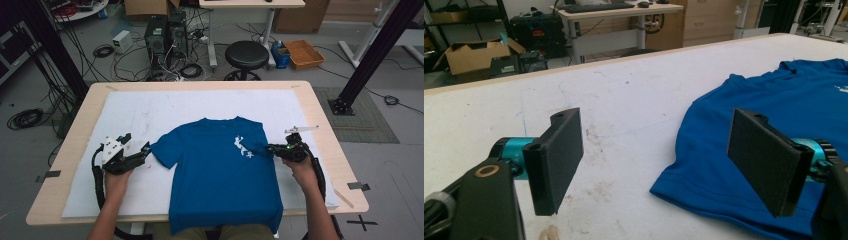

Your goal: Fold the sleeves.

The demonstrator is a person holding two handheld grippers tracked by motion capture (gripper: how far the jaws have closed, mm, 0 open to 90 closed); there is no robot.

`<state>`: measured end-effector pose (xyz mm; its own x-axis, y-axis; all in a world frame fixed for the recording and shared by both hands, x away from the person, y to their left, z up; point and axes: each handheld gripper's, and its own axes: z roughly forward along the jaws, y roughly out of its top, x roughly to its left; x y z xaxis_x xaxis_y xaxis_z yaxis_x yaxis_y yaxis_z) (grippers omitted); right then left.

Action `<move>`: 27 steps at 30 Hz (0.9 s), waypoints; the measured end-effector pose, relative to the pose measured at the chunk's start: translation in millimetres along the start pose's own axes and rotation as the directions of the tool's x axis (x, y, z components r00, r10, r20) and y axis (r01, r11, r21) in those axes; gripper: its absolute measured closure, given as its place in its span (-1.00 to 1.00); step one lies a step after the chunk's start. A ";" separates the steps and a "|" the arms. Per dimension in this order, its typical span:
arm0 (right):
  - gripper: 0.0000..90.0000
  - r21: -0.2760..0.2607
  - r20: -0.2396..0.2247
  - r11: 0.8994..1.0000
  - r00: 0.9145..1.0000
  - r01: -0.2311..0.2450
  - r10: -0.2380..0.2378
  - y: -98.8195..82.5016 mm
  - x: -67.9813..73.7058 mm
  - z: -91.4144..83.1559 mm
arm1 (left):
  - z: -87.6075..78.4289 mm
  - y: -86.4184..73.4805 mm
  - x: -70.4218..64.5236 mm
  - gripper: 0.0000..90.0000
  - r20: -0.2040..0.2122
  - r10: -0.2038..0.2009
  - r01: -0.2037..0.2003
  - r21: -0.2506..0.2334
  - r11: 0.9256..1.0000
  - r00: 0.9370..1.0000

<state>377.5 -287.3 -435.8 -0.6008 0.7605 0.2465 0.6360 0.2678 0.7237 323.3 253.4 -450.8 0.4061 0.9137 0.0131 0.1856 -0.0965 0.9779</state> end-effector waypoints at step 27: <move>0.42 0.128 0.039 0.979 0.985 0.162 -0.168 2.6 17.2 -0.6 | 0.9 0.3 -0.3 -0.50 -0.001 0.004 -0.004 0.008 1.000 1.000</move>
<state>368.6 -273.9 -429.3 -0.6796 0.7272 0.0961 0.5871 0.4607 0.6657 324.0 252.7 -450.7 0.4058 0.9138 0.0176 0.1907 -0.1035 0.9762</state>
